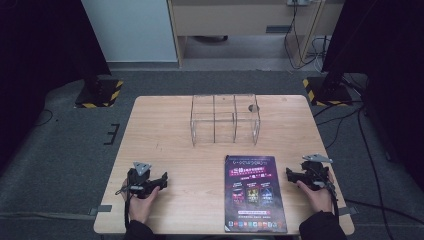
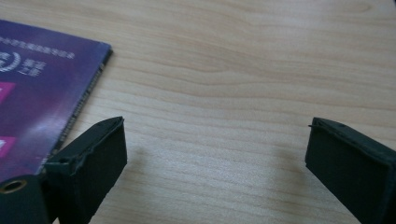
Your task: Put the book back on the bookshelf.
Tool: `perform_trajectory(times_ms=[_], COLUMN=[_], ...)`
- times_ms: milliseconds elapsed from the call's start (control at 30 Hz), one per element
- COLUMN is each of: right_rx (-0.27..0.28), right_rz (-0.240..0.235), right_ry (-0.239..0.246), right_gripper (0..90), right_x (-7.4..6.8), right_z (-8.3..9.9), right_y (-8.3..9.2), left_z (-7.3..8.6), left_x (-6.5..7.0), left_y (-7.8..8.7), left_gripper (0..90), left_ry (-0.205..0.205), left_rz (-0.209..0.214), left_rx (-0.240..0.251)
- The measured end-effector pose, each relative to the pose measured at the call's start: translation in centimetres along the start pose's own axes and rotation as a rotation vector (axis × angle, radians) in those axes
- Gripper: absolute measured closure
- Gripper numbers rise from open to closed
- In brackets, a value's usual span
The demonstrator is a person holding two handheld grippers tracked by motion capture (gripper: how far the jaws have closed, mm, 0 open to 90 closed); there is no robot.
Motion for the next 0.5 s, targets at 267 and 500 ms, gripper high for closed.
perform_trajectory(times_ms=[267, 500], right_rx=[0.08, 0.115], right_rz=[-0.052, -0.089], right_ry=[0.02, 0.035], right_gripper=[7.6, 7.5], right_x=[-1.5, -2.3], right_z=[-0.8, -0.6], right_y=[2.2, 2.9], left_z=[-0.7, -1.6], left_x=[1.8, 3.9], left_y=[1.1, 1.9], left_gripper=[13.1, 13.3], left_ry=[0.009, -0.006], left_rz=[0.045, 0.087], left_rx=[0.034, 0.081])
Point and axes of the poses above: each handheld gripper's, and its own axes: y roughly backward along the jaws, z roughly out of its underside, x roughly to its right, the point moved 8 cm from there along -y, roughly forward along the jaws, and after that the axes turned 4 degrees about -y, right-handed, at the moved point
